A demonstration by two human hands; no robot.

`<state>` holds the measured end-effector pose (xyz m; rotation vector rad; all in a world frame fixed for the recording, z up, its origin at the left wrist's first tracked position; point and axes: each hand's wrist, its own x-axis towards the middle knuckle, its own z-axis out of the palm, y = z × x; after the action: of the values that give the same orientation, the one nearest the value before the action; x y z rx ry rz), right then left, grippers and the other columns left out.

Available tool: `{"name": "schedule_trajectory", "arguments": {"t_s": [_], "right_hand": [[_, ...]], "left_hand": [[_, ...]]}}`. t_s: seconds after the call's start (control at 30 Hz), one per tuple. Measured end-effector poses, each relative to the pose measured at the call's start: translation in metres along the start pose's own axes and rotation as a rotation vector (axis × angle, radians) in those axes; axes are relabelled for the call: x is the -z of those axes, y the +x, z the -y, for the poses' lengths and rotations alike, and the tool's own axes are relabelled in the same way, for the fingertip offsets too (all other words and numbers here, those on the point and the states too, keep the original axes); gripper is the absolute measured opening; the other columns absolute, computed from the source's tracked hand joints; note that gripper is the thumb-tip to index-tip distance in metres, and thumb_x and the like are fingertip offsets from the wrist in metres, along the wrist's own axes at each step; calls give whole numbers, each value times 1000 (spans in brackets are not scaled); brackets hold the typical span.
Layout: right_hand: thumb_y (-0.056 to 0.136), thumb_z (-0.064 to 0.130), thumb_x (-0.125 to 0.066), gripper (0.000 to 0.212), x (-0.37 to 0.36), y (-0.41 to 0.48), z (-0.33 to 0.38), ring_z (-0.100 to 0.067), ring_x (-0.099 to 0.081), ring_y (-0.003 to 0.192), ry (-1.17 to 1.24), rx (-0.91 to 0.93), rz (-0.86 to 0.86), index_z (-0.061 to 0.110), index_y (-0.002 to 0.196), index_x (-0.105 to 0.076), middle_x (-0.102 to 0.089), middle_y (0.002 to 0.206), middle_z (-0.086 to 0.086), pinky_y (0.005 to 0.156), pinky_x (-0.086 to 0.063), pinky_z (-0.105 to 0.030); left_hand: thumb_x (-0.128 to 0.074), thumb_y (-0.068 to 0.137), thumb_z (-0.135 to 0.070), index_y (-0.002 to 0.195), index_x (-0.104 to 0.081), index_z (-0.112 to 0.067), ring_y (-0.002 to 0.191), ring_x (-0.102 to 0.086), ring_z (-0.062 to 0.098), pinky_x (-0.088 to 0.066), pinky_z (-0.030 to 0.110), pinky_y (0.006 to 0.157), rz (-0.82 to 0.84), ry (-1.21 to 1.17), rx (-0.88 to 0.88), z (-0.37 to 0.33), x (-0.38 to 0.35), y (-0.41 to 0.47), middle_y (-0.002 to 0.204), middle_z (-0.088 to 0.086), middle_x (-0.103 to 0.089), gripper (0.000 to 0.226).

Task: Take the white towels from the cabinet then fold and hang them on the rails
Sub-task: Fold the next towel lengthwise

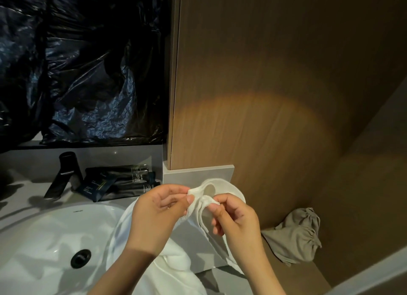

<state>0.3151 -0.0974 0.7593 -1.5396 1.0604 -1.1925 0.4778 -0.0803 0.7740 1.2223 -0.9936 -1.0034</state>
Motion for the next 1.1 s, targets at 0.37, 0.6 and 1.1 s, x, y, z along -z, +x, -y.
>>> {"name": "schedule_trajectory", "arguments": {"t_s": [0.37, 0.6, 1.1], "right_hand": [[91, 22, -65, 12, 1, 3, 21, -11, -52, 53, -101, 142, 15, 21, 80, -70, -57, 57, -1, 53, -45, -22], [91, 23, -65, 12, 0, 3, 21, -12, -53, 54, -107, 147, 21, 26, 81, -70, -58, 58, 0, 53, -45, -23], [90, 30, -65, 11, 53, -21, -7, -15, -60, 58, -338, 50, -112, 36, 94, -72, -66, 66, -1, 56, -53, -37]], "left_hand": [[-70, 83, -5, 92, -74, -13, 80, -71, 20, -56, 24, 73, 95, 11, -122, -17, 1, -7, 83, 5, -76, 12], [-79, 72, -3, 95, -73, -18, 84, -71, 14, -56, 22, 79, 94, 96, -208, -18, 4, -12, 89, -2, -75, 28], [-75, 76, 2, 95, -72, -24, 79, -68, 7, -53, 14, 76, 13, 310, -353, -13, 21, -4, 86, -13, -72, 33]]}}
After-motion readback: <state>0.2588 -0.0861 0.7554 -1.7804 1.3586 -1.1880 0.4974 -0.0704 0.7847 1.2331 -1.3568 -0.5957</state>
